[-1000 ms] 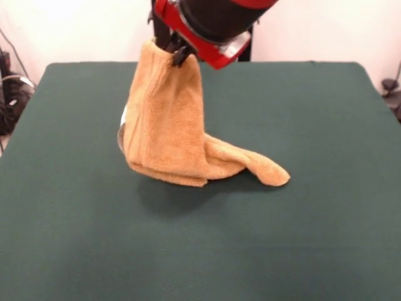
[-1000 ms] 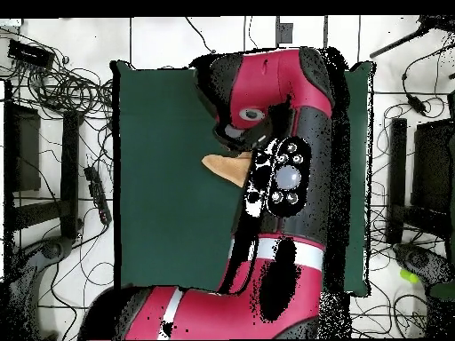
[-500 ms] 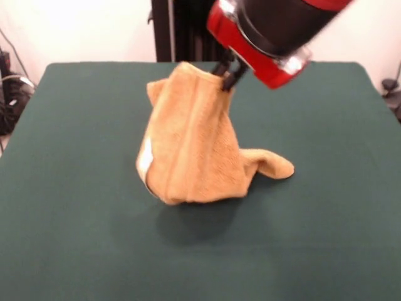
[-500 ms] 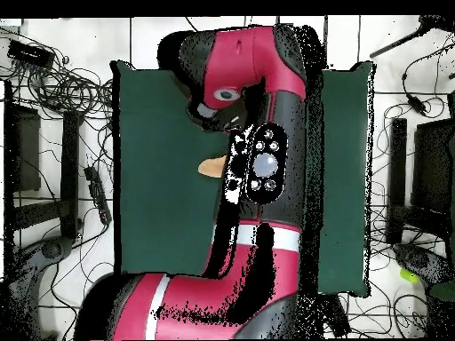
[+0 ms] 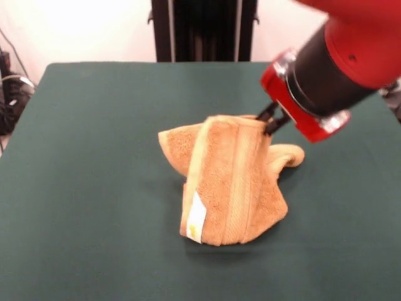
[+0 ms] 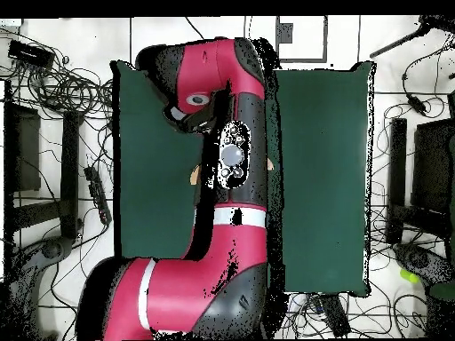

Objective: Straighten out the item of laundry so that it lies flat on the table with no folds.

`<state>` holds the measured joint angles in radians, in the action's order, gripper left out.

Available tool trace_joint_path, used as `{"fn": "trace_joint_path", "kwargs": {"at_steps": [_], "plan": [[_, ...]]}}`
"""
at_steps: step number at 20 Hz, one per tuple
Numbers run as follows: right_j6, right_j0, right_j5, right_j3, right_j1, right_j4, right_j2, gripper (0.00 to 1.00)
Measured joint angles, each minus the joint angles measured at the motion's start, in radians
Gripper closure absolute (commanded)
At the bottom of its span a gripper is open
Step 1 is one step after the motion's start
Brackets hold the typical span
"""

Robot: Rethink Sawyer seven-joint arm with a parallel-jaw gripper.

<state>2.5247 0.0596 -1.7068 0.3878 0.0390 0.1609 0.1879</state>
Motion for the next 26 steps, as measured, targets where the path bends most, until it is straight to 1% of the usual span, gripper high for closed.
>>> {"fn": "trace_joint_path", "kwargs": {"at_steps": [1,2,6,12,20,25,26], "plan": [[0.009,0.002,0.000,-0.005,-0.008,-0.002,0.000,1.00],[0.034,0.006,0.000,-0.024,-0.035,-0.009,0.000,1.00],[0.054,0.010,0.000,-0.047,-0.064,-0.011,0.000,1.00],[0.060,0.013,0.000,-0.086,-0.105,-0.018,0.000,1.00],[0.060,0.013,0.007,-0.093,-0.101,-0.055,0.000,1.00],[0.060,0.012,0.044,-0.088,-0.093,-0.059,0.000,1.00],[0.060,0.009,0.078,-0.077,-0.086,-0.061,-0.001,1.00]]}}
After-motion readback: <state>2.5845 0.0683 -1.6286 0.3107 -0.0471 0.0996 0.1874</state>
